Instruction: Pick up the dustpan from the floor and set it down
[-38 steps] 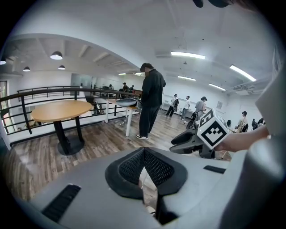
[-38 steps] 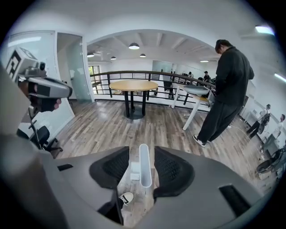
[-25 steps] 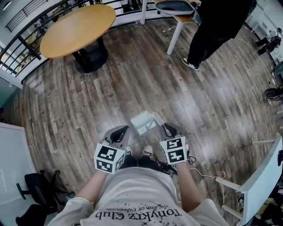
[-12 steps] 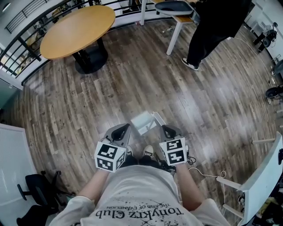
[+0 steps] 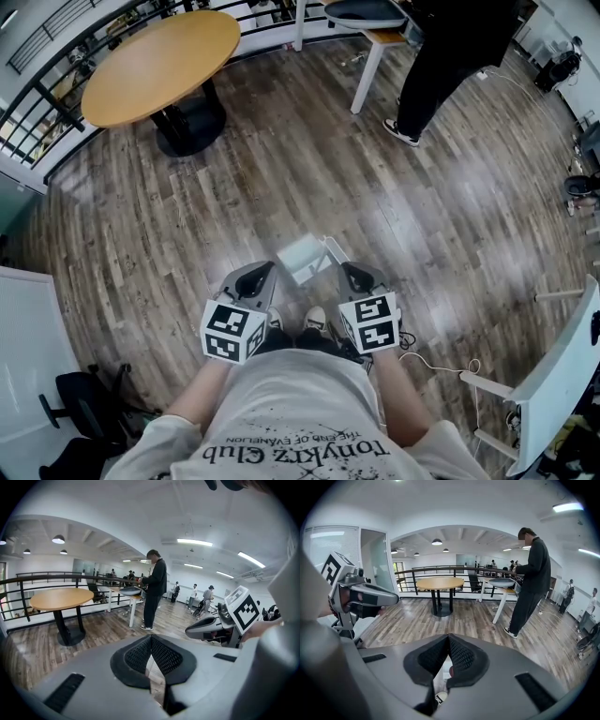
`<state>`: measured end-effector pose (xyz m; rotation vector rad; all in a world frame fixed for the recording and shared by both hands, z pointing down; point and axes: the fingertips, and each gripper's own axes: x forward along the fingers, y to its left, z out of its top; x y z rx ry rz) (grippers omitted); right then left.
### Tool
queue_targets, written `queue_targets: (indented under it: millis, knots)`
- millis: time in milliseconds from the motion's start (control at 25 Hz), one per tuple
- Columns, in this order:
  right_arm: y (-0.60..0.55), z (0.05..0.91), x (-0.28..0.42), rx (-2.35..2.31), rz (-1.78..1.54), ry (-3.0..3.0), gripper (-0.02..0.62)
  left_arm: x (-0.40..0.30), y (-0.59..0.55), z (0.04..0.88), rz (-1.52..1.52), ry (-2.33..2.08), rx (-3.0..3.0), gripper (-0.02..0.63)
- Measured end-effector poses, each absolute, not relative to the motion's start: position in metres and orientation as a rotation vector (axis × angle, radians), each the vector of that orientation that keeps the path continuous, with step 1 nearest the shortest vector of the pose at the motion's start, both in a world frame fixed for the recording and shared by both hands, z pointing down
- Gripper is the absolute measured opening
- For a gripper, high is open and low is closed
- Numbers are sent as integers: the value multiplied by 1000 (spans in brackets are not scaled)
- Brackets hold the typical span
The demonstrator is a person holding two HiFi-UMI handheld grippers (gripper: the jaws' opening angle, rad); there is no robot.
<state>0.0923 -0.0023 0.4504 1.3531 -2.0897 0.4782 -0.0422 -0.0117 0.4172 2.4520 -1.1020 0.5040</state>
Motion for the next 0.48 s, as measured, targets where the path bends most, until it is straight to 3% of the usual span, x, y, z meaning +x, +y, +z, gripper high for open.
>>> queue_targets:
  millis: [480]
  knots:
    - [-2,449,94,1347,469,-2111,25,-39,-11,419,501,-1111,2448,23]
